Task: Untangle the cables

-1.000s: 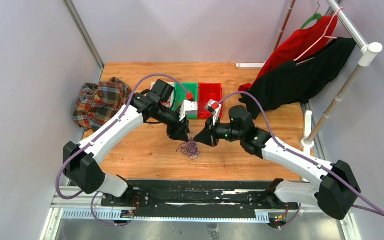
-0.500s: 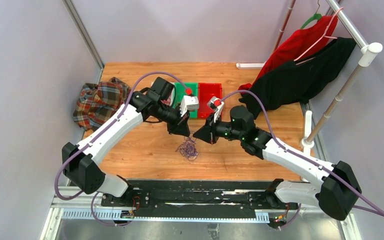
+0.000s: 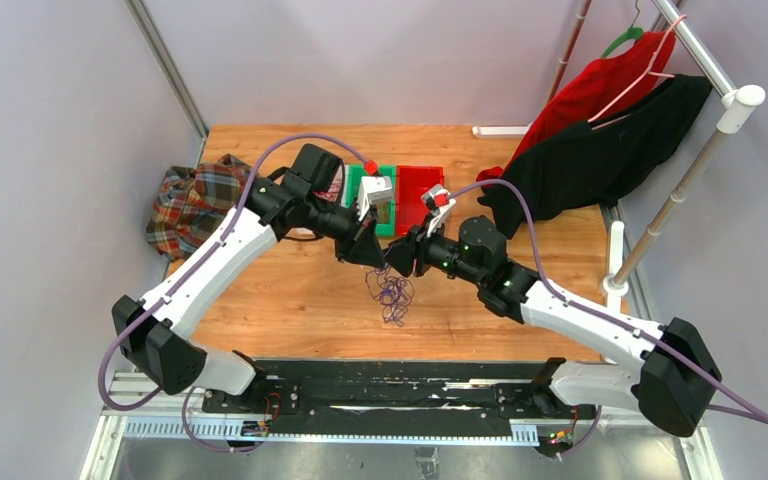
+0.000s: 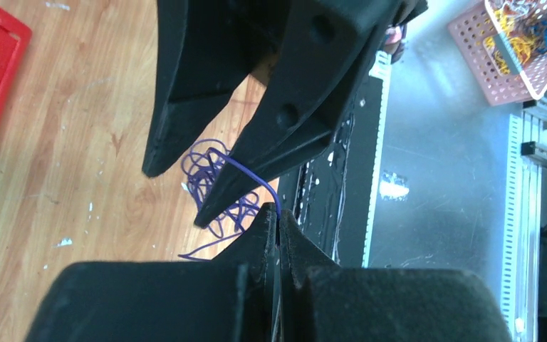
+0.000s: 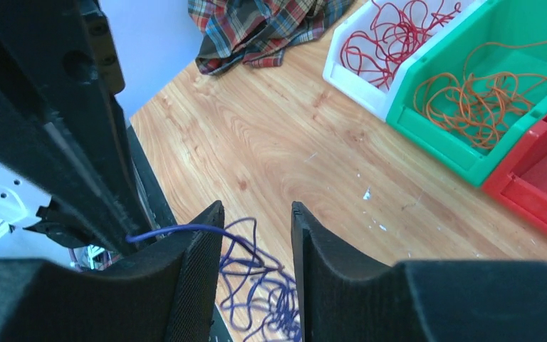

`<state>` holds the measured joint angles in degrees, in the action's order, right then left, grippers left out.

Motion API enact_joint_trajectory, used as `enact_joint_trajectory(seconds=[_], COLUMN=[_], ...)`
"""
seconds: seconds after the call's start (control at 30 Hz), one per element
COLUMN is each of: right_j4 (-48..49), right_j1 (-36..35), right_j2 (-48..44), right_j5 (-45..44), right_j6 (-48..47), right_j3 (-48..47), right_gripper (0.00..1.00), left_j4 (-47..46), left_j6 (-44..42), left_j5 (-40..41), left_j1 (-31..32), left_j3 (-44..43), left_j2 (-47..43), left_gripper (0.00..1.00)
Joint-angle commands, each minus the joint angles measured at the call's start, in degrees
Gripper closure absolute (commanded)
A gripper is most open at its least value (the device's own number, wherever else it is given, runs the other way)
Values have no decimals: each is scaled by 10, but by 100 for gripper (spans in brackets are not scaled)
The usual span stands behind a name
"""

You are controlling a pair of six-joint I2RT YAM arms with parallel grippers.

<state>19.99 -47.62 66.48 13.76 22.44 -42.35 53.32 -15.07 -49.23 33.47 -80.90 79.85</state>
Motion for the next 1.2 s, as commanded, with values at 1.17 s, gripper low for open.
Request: enact_joint_trajectory(seconds=[1.17], right_j4=[87], right_j1=[21], right_j2=[78], right_j5=[-91], right_j6=[52], right_j3=[203], right_gripper=[65], left_j4=[-173], left_j6=[42], left_j5=[90], left_j1=[2], left_j3=[-517], left_j2=[42], left_gripper=[100])
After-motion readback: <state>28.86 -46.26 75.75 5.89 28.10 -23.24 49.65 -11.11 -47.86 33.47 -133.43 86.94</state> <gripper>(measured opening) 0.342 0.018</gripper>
